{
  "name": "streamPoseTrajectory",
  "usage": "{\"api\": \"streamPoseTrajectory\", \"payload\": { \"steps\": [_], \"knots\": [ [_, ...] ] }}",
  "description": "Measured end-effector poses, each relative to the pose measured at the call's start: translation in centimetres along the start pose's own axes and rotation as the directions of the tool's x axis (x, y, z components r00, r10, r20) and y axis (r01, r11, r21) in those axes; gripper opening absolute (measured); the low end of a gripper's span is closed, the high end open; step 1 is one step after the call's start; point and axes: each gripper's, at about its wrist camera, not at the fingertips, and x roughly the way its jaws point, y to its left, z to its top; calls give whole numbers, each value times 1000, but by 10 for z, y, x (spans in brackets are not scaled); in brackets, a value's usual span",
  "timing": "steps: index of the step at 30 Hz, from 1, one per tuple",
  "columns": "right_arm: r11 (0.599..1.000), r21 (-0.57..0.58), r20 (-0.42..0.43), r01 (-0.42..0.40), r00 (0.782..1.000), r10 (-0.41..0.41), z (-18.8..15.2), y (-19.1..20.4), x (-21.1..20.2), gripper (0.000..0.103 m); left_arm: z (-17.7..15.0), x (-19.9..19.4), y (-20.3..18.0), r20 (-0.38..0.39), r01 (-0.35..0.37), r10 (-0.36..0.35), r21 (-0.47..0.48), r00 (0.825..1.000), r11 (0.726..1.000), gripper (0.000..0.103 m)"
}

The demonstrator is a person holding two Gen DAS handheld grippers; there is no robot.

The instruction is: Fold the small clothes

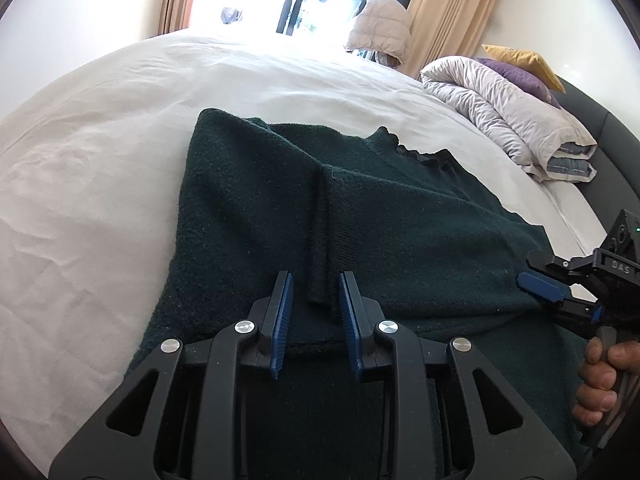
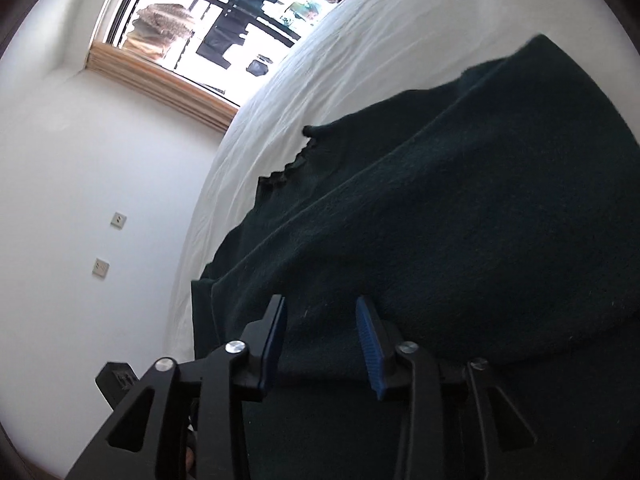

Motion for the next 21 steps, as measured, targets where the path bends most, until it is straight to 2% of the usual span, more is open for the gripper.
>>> {"api": "streamPoseTrajectory", "payload": {
  "steps": [1,3,6,8,9,11,13,16,18,20,21],
  "knots": [
    [1000,25,14,2,1000,-2,2,-7,-6,14,0,0,0,0,1,-1,-1,1000,1000,25],
    [999,50,60,15,998,-18,4,-21,-25,14,0,0,0,1,4,-4,-3,1000,1000,25],
    [992,103,146,70,986,-85,2,-36,-62,14,-1,-1,0,2,5,-5,-3,1000,1000,25],
    [980,124,189,153,966,-175,-9,-33,-85,34,-1,-1,0,2,5,-5,-4,1000,1000,25],
    [987,95,199,130,969,-147,-17,-27,-95,36,-1,-1,0,2,6,-6,-5,1000,1000,25],
    [998,27,155,49,986,-53,-41,-11,-101,38,-1,-1,0,3,5,-5,-4,1000,1000,25],
    [999,-51,46,5,999,-2,-74,6,-91,45,-1,-1,0,1,8,-8,-6,1000,1000,25],
    [994,-105,-117,-32,993,20,-123,15,-70,45,4,-11,6,-27,49,-51,-54,998,997,25],
    [991,-130,-78,-38,997,28,-137,11,-75,45,2,-33,7,-41,17,-20,-73,999,997,25],
    [996,-74,-67,-58,996,53,-134,-1,-82,43,-7,-62,1,-44,-3,0,-55,999,998,25],
    [997,-48,-64,-54,997,51,-131,-8,-86,38,-15,-76,-3,-47,-3,1,-37,999,999,25]
  ]
}}
